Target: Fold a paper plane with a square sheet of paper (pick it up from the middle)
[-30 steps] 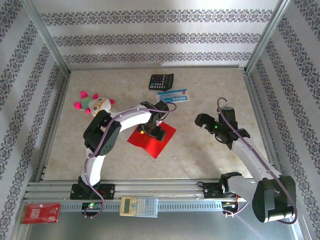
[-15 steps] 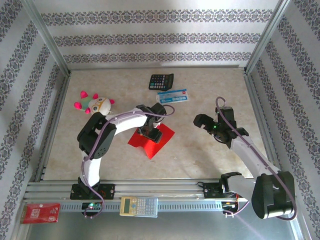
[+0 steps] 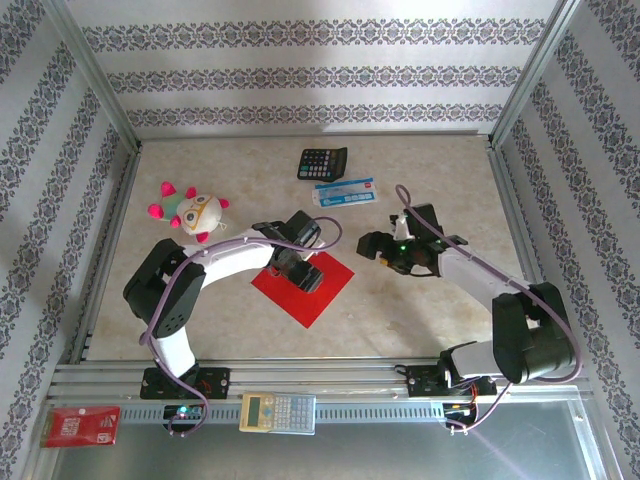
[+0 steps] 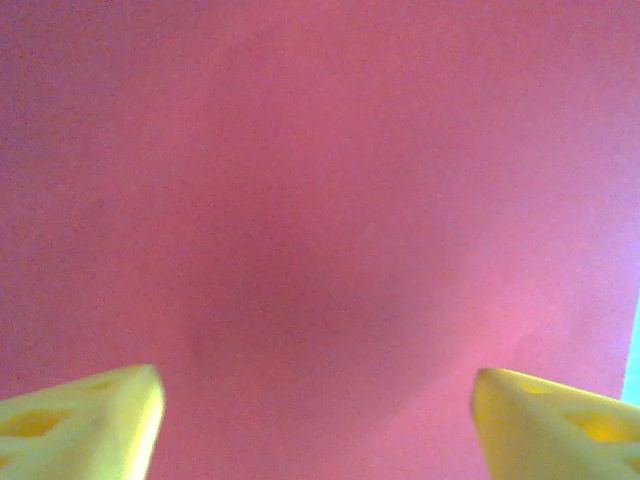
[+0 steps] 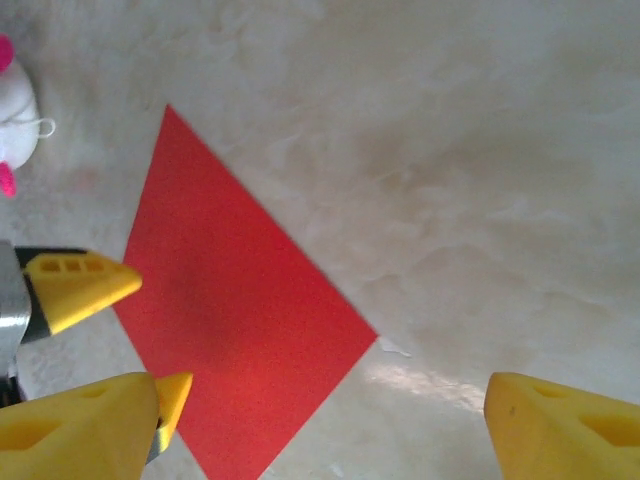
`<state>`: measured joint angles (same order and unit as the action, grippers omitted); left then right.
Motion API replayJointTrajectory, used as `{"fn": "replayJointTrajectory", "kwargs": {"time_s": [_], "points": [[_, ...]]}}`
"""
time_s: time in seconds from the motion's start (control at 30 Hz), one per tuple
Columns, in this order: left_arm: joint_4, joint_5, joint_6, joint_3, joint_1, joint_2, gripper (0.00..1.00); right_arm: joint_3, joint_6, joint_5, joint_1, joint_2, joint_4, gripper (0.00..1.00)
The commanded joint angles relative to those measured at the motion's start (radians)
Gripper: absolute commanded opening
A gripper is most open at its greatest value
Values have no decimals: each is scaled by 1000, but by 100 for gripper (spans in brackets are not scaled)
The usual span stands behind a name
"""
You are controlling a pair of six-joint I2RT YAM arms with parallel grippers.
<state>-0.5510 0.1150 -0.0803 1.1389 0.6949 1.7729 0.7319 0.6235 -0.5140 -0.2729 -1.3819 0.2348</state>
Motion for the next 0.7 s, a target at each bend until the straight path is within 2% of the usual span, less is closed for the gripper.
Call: {"fn": "replayJointTrajectory", "kwargs": {"time_s": [0.0, 0.1, 0.33, 0.67], "points": [[-51, -115, -32, 54, 18, 9, 93, 35, -20, 3, 6, 8, 9, 85], [-133, -140, -55, 112, 34, 64, 100, 34, -22, 23, 21, 26, 15, 86], [-234, -127, -26, 202, 49, 171, 100, -7, -21, 37, 87, 88, 23, 88], [-269, -71, -32, 220, 47, 280, 100, -48, -13, 51, 97, 111, 17, 88]]}}
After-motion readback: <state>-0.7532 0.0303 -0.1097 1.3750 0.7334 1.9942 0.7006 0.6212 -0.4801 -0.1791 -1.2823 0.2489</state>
